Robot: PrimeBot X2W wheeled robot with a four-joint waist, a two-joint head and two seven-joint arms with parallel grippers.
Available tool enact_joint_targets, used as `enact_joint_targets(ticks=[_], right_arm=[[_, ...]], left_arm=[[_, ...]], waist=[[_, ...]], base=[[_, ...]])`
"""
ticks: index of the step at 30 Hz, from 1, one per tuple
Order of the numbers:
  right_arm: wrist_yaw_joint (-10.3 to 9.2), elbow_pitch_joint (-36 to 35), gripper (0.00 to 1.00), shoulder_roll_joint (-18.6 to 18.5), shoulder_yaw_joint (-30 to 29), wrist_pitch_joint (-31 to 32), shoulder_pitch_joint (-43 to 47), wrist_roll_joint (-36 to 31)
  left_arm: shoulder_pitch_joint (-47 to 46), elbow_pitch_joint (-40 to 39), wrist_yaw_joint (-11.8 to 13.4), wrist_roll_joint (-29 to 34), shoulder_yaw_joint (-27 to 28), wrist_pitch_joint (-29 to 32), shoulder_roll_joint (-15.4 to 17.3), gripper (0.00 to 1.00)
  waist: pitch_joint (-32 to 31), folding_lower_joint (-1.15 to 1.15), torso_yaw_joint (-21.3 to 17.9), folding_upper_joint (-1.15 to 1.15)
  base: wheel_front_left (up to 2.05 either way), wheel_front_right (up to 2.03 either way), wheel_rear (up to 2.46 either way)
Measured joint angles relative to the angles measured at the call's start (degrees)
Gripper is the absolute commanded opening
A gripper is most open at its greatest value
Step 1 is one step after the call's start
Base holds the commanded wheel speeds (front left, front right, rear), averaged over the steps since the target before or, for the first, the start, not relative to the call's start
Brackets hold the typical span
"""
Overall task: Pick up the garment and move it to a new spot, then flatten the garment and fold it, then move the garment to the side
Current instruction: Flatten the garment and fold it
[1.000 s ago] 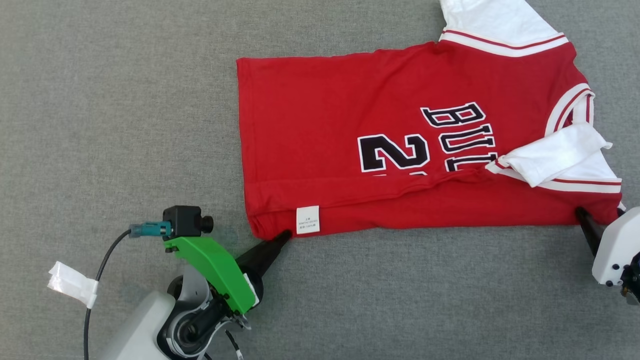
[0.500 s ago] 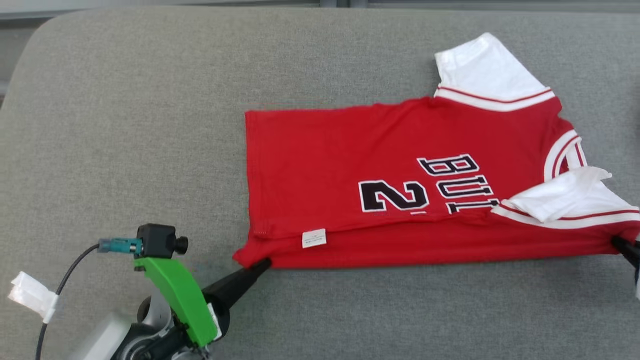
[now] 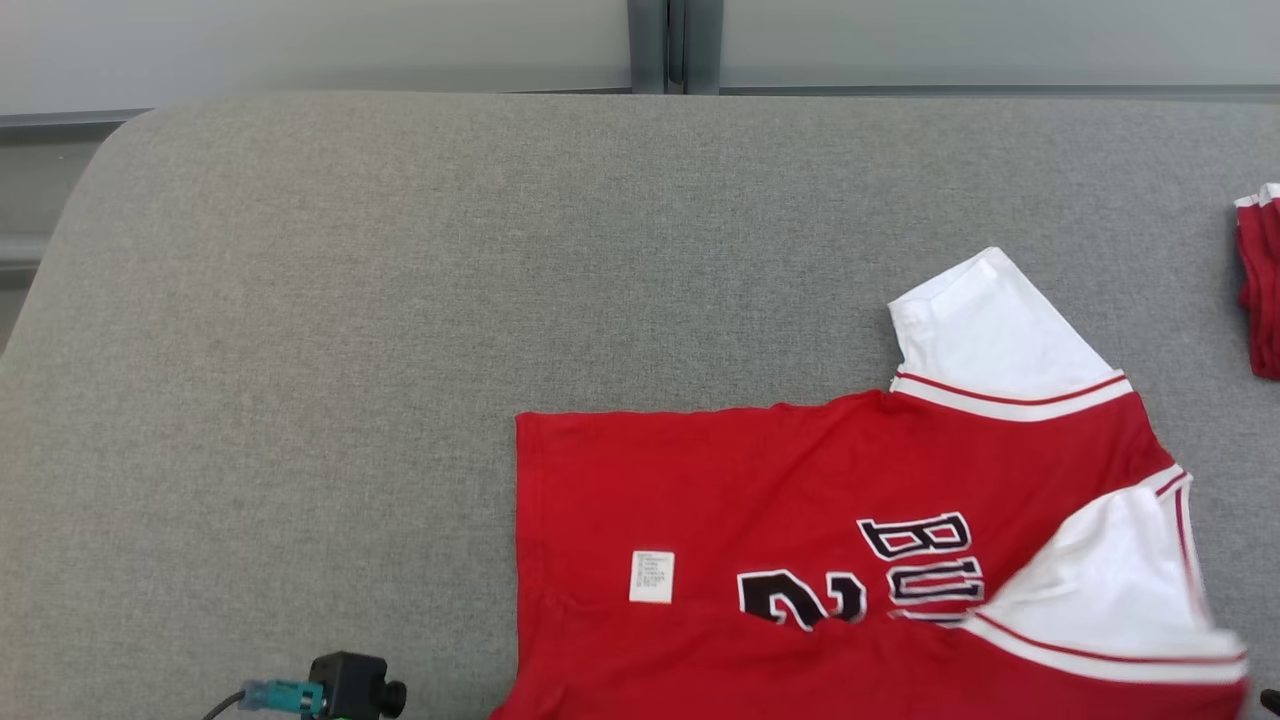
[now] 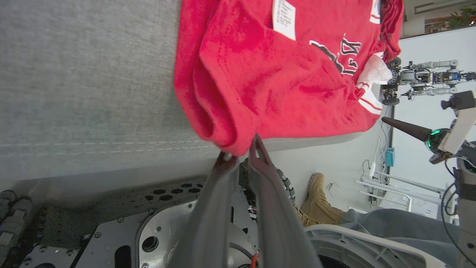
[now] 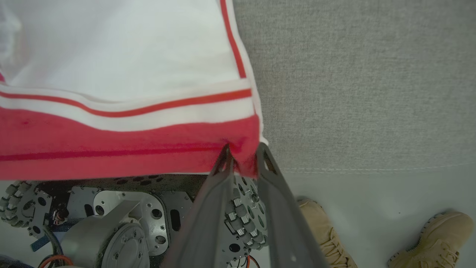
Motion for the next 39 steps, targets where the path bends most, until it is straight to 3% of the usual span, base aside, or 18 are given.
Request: enact_joint_targets(ticks=[4, 8, 12, 16, 20, 27, 32, 39], right_arm=[[-0.03, -0.42, 1.0, -0.98, -0.64, -3.11, 1.2, -1.82], [-0.03, -5.55, 1.0, -3.36, -3.42, -6.06, -0.21, -1.82], [-0.07, -10.45, 1.0, -5.84, -2.36, -8.08, -8.21, -1.43], [-0.07, -8.88, 1.0, -7.15, 3.77, -9.16, -19.29, -4.93], [-0.04, -1.87, 1.0, -5.95, 10.73, -10.49, -31.14, -10.18], [-0.03, 11.5, 1.0, -2.1, 16.46, -14.16, -45.01, -18.34], [-0.03, 17.46, 1.0, -0.93, 17.37, -15.08, -48.31, -20.17], [-0.03, 21.29, 1.0, 0.07, 17.36, -13.45, -49.07, -20.57]], left_arm=[[1.52, 0.54, 1.76, 4.97, -1.11, -2.96, 0.68, 1.0], [1.47, -2.5, 3.98, 9.36, 0.76, -6.61, 2.67, 1.0], [-2.04, -5.94, 5.58, 11.46, 3.6, -8.06, 4.17, 1.0], [-11.44, -2.24, 5.8, 14.28, 4.78, -7.97, 2.37, 1.0], [-20.85, 6.8, 3.14, 16.55, 2.48, -6.36, -2.27, 1.0], [-31.4, 20.33, -2.99, 17.58, -0.65, -5.27, -9.47, 1.0], [-35.54, 25.97, -5.66, 16.33, -0.93, -5.52, -13.58, 1.0], [-38.67, 29.77, -7.84, 15.73, -2.34, -5.87, -15.68, 1.0]], waist=[[0.64, 0.0, -0.11, 0.0], [1.7, 0.0, 0.01, 0.0], [3.32, 0.0, 0.24, 0.0], [5.57, 0.0, 0.85, 0.0], [8.27, 0.0, 1.92, 0.0], [12.81, 0.0, 4.39, 0.0], [15.27, 0.0, 6.27, 0.0], [17.41, 0.0, 7.36, 0.0]], base=[[0.0, 0.0, 0.0], [0.0, 0.0, 0.0], [0.0, 0.0, 0.0], [0.0, 0.0, 0.0], [0.0, 0.0, 0.0], [0.0, 0.0, 0.0], [0.0, 0.0, 0.0], [0.0, 0.0, 0.0]])
